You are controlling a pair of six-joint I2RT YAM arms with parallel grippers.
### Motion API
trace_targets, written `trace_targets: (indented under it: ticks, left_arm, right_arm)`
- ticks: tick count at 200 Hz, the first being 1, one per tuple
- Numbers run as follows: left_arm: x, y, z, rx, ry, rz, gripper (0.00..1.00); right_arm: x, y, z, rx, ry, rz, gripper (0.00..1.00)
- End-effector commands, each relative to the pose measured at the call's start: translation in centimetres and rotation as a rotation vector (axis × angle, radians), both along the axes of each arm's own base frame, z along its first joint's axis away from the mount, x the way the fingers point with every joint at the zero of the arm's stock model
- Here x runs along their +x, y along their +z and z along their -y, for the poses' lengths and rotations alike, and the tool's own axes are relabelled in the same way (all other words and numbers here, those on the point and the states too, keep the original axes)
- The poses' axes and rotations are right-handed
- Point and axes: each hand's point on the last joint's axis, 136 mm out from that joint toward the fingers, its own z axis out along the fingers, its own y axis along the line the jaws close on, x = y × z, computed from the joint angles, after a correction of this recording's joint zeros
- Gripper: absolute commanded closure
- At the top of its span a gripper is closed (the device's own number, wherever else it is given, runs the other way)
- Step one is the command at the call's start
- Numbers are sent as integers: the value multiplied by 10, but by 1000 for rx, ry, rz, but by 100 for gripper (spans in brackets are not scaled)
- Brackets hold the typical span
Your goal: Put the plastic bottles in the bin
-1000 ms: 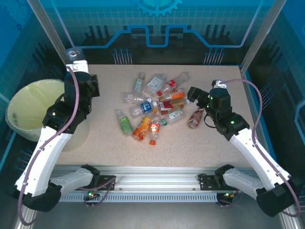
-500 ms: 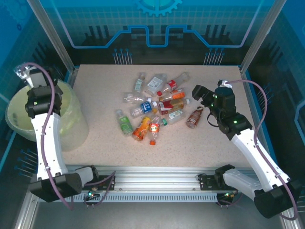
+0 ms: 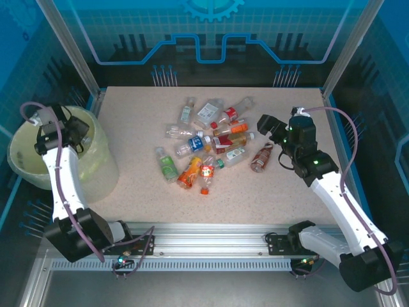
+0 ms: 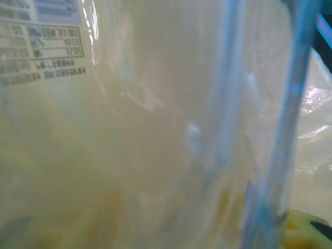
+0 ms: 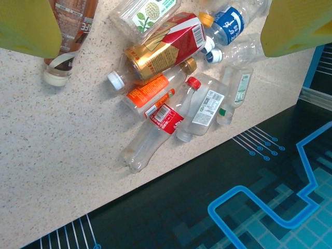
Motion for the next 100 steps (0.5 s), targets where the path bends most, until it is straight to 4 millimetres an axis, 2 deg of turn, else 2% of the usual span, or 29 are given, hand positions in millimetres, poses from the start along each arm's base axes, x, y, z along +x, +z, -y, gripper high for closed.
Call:
trace_targets:
  ticks: [1, 21, 59, 100]
  left_arm:
    - [19, -3, 16, -81, -51, 55, 41]
    - [24, -13, 18, -103, -54, 31, 39]
    - [25, -23, 18, -122, -47, 30, 29]
    - [24, -24, 19, -113, -54, 24, 25]
  right_arm:
    - [2, -4, -3, 18, 17, -27, 0]
    - [1, -8, -4, 18, 22, -41, 0]
    - [1, -24, -5, 22, 21, -76, 0]
    - [1, -46, 3, -15, -14, -129, 0]
